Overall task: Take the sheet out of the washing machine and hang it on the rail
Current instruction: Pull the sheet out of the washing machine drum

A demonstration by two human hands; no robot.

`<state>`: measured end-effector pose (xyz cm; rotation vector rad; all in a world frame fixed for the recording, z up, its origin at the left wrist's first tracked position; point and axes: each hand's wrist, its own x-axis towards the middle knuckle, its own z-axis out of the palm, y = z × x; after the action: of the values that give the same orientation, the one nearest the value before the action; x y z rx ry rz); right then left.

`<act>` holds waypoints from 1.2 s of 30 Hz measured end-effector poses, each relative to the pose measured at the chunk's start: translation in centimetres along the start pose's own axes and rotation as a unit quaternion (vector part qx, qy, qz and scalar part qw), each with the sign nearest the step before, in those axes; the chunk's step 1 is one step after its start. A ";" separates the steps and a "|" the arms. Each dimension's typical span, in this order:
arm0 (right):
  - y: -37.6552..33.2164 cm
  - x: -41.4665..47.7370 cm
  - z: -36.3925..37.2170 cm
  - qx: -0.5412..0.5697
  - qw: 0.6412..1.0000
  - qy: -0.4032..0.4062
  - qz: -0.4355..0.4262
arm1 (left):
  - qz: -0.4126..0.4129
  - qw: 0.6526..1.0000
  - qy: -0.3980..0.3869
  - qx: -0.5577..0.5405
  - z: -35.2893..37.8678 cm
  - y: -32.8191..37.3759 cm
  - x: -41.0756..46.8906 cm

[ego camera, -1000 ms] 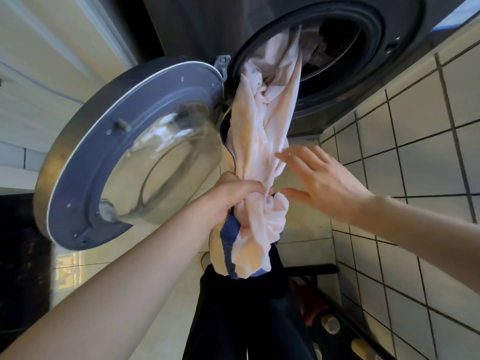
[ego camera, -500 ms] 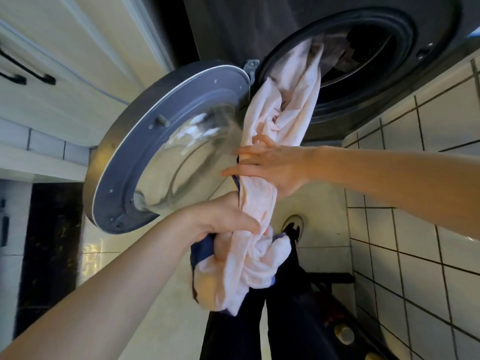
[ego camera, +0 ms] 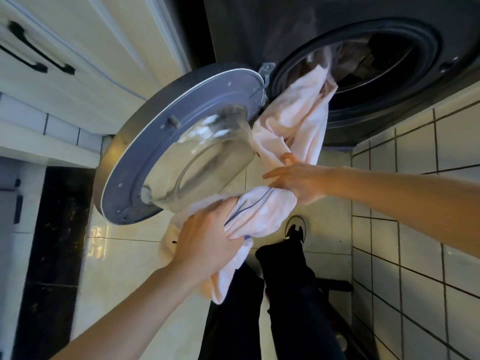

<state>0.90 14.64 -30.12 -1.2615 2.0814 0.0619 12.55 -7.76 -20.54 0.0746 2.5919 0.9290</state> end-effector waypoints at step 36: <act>-3.8 -4.7 -3.4 0.199 0.905 0.371 0.062 | 0.030 0.964 0.105 0.242 4.9 2.9 6.2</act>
<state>3.46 14.93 -23.66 -0.9696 2.6113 -0.8715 8.42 -1.44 -24.31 0.1946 2.9740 0.3140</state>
